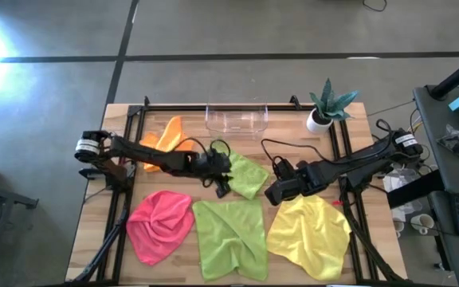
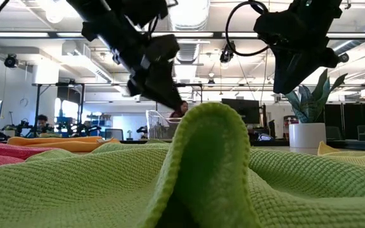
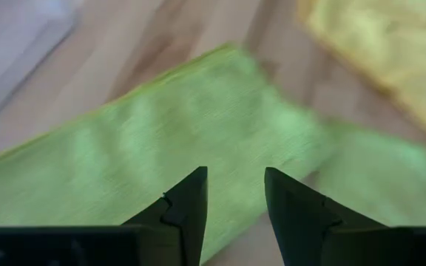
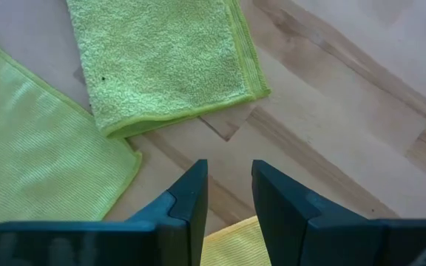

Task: Fold microfiber towels
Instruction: Fold the top green microfiber towel on the table

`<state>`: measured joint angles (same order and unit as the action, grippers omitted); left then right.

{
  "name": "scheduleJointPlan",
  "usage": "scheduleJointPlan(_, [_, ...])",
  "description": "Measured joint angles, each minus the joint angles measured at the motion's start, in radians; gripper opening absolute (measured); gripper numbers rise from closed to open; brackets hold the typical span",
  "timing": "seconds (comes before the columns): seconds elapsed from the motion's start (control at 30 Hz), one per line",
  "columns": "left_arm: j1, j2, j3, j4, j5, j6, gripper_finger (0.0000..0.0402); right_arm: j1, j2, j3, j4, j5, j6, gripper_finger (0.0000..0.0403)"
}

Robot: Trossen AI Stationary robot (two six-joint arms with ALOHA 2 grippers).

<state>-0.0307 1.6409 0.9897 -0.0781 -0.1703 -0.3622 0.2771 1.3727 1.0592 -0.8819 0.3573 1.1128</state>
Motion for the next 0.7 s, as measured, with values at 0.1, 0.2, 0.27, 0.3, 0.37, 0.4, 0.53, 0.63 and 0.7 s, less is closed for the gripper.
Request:
scheduleJointPlan(0.1, [-0.035, 0.034, 0.0, 0.102, 0.0, -0.001, 0.012, 0.0, 0.0, 0.0, 0.006, -0.002, -0.021, 0.0098])
scheduleJointPlan(0.2, [-0.059, 0.086, 0.001, 0.213, -0.004, -0.003, 0.012, 0.0, 0.0, 0.0, 0.01, 0.0, -0.042, 0.0098])
scheduleJointPlan(0.27, [-0.07, 0.127, 0.0, 0.283, -0.029, -0.022, 0.012, 0.0, 0.0, 0.0, 0.015, 0.0, -0.058, 0.0098])
scheduleJointPlan(0.3, [-0.074, 0.143, 0.001, 0.299, -0.038, -0.026, 0.012, 0.0, 0.0, 0.0, 0.016, 0.0, -0.067, 0.0098])
scheduleJointPlan(0.37, [-0.076, 0.181, 0.021, 0.302, -0.047, -0.028, 0.012, 0.0, 0.0, 0.0, 0.027, 0.0, -0.085, 0.0098])
scheduleJointPlan(0.4, [-0.076, 0.2, 0.036, 0.313, -0.047, -0.025, 0.012, 0.001, 0.0, 0.0, 0.027, 0.0, -0.092, 0.0098])
scheduleJointPlan(0.53, [-0.076, 0.267, 0.079, 0.313, -0.047, -0.021, 0.012, 0.002, 0.002, 0.0, 0.029, 0.001, -0.118, 0.0098])
scheduleJointPlan(0.63, [-0.076, 0.315, 0.104, 0.307, -0.047, -0.022, 0.012, 0.002, 0.002, 0.0, 0.034, 0.002, -0.131, 0.0098])
scheduleJointPlan(0.7, [-0.078, 0.338, 0.115, 0.286, -0.045, -0.025, 0.012, 0.002, 0.002, -0.001, 0.033, 0.001, -0.132, 0.0098])
